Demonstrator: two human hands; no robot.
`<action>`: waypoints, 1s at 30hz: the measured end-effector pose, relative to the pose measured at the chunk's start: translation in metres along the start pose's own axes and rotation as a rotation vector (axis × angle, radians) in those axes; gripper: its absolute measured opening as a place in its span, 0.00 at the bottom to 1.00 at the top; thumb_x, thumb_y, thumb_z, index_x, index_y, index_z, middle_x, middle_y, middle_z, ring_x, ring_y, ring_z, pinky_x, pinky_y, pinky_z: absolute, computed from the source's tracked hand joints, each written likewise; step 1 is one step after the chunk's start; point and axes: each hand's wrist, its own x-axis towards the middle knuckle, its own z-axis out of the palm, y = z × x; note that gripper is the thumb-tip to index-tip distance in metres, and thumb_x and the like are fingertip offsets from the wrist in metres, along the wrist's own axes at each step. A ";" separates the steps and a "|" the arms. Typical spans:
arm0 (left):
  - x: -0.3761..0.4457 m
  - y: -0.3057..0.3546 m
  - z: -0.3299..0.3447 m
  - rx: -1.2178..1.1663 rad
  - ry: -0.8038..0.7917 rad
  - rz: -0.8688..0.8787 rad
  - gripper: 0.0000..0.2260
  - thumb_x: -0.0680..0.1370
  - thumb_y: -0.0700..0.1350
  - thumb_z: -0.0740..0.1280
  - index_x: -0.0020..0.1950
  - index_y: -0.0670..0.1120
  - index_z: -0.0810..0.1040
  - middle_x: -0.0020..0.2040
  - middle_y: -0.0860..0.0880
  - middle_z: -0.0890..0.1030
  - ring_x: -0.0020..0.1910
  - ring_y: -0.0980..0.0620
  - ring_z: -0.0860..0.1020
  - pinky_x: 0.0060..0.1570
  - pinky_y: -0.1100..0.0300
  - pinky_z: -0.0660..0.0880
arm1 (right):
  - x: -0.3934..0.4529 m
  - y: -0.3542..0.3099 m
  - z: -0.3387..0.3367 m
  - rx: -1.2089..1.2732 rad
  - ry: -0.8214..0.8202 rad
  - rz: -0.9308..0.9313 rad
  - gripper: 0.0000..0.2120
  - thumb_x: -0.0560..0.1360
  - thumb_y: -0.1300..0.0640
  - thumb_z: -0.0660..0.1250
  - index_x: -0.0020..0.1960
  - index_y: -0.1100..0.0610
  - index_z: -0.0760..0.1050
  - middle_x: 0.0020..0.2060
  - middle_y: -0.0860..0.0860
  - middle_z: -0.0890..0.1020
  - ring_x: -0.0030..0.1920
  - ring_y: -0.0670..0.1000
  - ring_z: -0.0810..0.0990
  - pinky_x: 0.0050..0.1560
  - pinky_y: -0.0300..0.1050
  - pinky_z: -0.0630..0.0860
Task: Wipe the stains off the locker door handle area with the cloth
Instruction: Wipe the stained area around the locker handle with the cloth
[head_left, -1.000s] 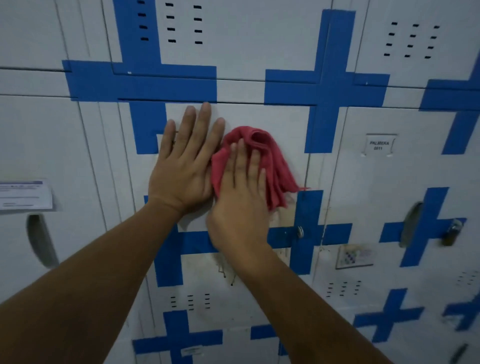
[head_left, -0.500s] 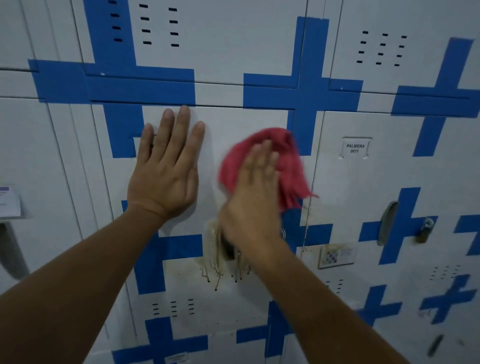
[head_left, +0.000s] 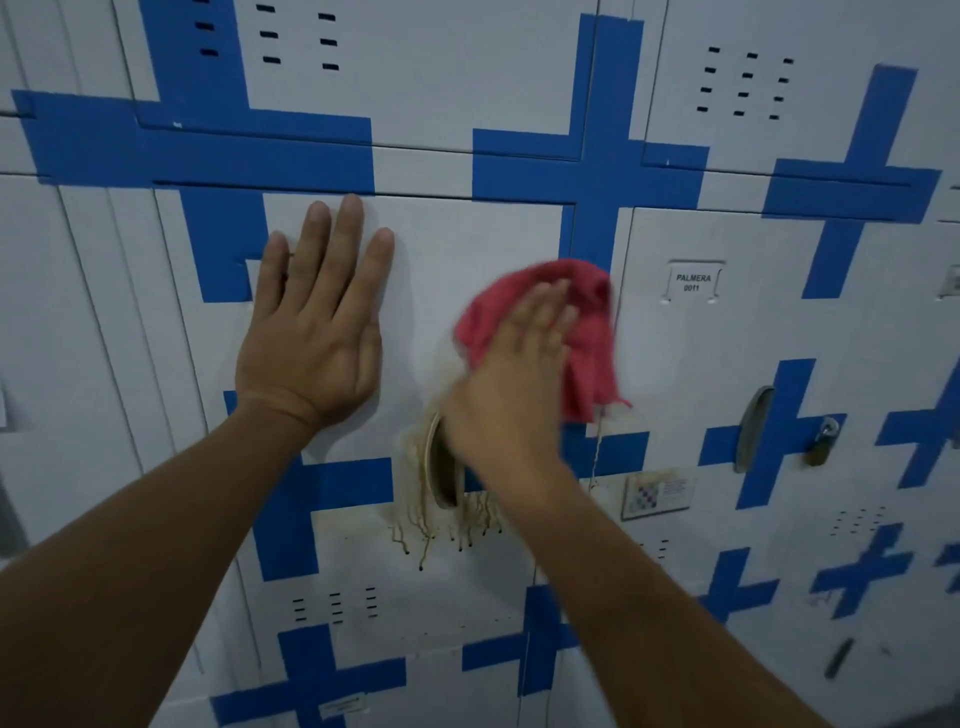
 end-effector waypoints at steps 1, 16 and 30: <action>0.000 0.000 0.001 -0.004 0.004 0.006 0.29 0.83 0.50 0.51 0.82 0.43 0.51 0.81 0.39 0.51 0.81 0.39 0.48 0.78 0.46 0.38 | 0.000 -0.023 0.008 0.038 0.025 -0.052 0.44 0.78 0.51 0.58 0.74 0.62 0.27 0.75 0.61 0.31 0.75 0.61 0.31 0.76 0.58 0.38; -0.001 0.000 0.000 0.005 -0.016 0.002 0.31 0.81 0.48 0.55 0.82 0.44 0.49 0.82 0.39 0.50 0.81 0.39 0.48 0.78 0.44 0.40 | -0.002 -0.009 0.015 0.029 0.071 -0.052 0.49 0.75 0.54 0.64 0.75 0.60 0.27 0.75 0.57 0.29 0.75 0.62 0.31 0.76 0.60 0.40; -0.002 0.000 -0.001 0.005 -0.001 0.005 0.31 0.81 0.46 0.55 0.82 0.44 0.49 0.82 0.40 0.51 0.80 0.39 0.49 0.78 0.45 0.41 | 0.014 0.042 -0.011 0.008 0.070 0.047 0.45 0.78 0.54 0.62 0.76 0.55 0.27 0.77 0.51 0.33 0.77 0.61 0.35 0.75 0.64 0.54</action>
